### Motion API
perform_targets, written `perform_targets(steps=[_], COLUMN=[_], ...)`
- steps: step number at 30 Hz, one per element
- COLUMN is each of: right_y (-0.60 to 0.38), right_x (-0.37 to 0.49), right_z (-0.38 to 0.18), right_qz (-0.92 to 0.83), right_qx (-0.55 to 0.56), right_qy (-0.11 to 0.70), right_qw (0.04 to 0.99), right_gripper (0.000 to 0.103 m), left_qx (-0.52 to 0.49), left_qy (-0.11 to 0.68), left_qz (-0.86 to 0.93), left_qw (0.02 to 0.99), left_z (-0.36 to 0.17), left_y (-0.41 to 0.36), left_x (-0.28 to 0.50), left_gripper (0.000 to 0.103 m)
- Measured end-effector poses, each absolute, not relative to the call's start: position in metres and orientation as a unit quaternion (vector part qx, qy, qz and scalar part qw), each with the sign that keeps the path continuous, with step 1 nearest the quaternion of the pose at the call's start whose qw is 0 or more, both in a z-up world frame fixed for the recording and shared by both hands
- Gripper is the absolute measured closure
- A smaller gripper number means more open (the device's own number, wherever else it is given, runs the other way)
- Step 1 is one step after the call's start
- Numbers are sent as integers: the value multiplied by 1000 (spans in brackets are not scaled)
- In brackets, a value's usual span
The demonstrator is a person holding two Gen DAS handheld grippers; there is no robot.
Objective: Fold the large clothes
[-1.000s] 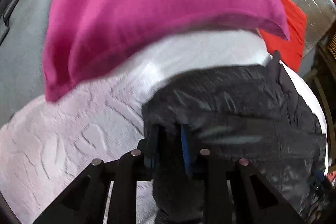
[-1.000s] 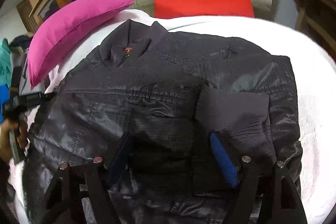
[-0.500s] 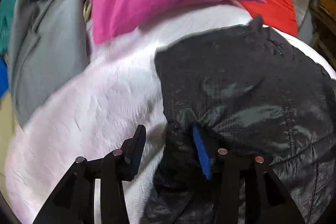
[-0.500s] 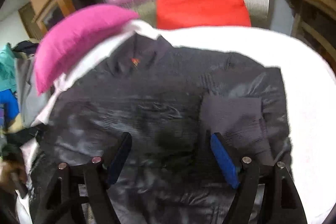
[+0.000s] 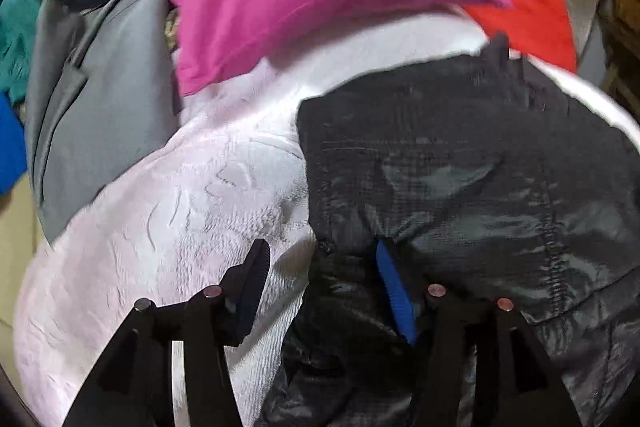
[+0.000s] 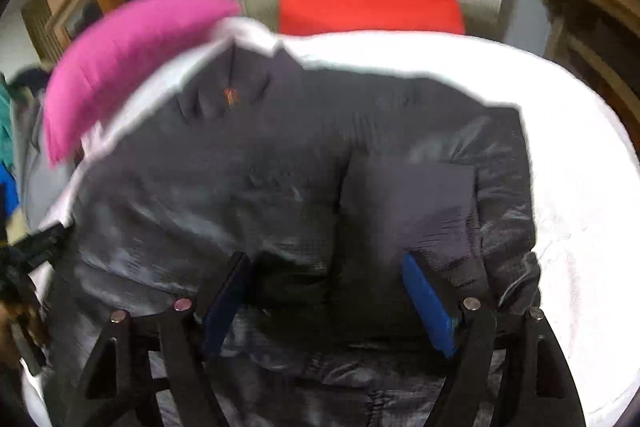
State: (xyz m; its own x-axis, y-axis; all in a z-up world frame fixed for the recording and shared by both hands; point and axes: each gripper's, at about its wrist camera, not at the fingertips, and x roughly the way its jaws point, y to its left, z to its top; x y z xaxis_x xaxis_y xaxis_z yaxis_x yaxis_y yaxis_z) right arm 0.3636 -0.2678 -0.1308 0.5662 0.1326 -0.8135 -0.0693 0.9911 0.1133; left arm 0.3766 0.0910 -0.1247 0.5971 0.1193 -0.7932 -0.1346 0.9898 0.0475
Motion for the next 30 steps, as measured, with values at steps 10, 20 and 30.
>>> perform_targets(steps=[10, 20, 30], right_y=[-268, -298, -365], right_x=[357, 205, 30], right_z=[-126, -39, -79], right_qz=[61, 100, 64], right_qx=[30, 91, 219], right_qy=[480, 381, 387], right_qw=[875, 915, 894], right_gripper=[16, 16, 15], left_qx=[21, -29, -31], left_qy=[469, 376, 368], left_qz=[71, 54, 61], left_qw=[880, 925, 927], left_z=[-124, -44, -42], left_y=[88, 94, 84], left_x=[360, 234, 101], left_gripper=[43, 30, 25])
